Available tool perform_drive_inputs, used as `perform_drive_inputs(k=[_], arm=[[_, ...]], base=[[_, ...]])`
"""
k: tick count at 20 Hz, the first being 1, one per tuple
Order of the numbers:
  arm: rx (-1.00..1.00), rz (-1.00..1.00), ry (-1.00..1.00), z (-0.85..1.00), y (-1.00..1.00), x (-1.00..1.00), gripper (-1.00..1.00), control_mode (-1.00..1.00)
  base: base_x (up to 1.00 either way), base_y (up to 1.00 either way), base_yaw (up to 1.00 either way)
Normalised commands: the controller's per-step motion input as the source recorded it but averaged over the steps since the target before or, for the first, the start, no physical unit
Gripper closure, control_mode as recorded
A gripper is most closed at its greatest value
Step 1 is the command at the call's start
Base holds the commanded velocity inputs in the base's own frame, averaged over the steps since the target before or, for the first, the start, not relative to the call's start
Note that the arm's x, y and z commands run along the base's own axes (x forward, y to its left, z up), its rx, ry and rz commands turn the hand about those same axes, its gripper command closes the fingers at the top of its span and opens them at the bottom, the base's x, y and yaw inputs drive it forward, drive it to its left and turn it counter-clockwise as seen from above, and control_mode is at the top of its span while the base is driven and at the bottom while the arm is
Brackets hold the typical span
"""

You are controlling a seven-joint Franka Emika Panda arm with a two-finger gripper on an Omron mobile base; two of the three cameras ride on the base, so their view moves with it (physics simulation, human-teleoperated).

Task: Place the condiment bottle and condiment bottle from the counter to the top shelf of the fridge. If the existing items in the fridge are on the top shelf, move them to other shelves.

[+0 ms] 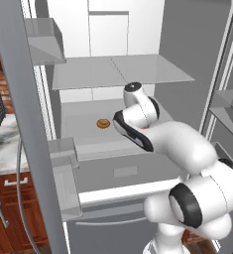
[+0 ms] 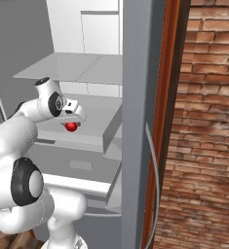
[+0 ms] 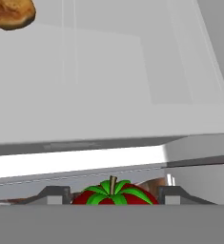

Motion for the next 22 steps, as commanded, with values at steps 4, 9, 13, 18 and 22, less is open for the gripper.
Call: perform_drive_inputs(k=[4, 9, 13, 18, 22], arm=[[0.00, -0.01, 0.00, -0.22, -0.13, 0.49, 1.00, -1.00], [0.00, 0.00, -0.01, -0.26, -0.11, 0.37, 1.00, -1.00], [0.00, 0.00, -0.02, -0.20, -0.03, 0.33, 1.00, -1.00], [0.00, 0.00, -0.06, -0.26, 0.00, 0.44, 1.00, -1.00], [0.00, 0.00, -0.06, -0.23, 0.00, 0.69, 1.00, -1.00]], base=[[0.00, 0.00, 0.00], [0.00, 0.00, 0.00], [0.00, 0.00, 0.00], [0.00, 0.00, 0.00], [0.00, 0.00, 0.00]])
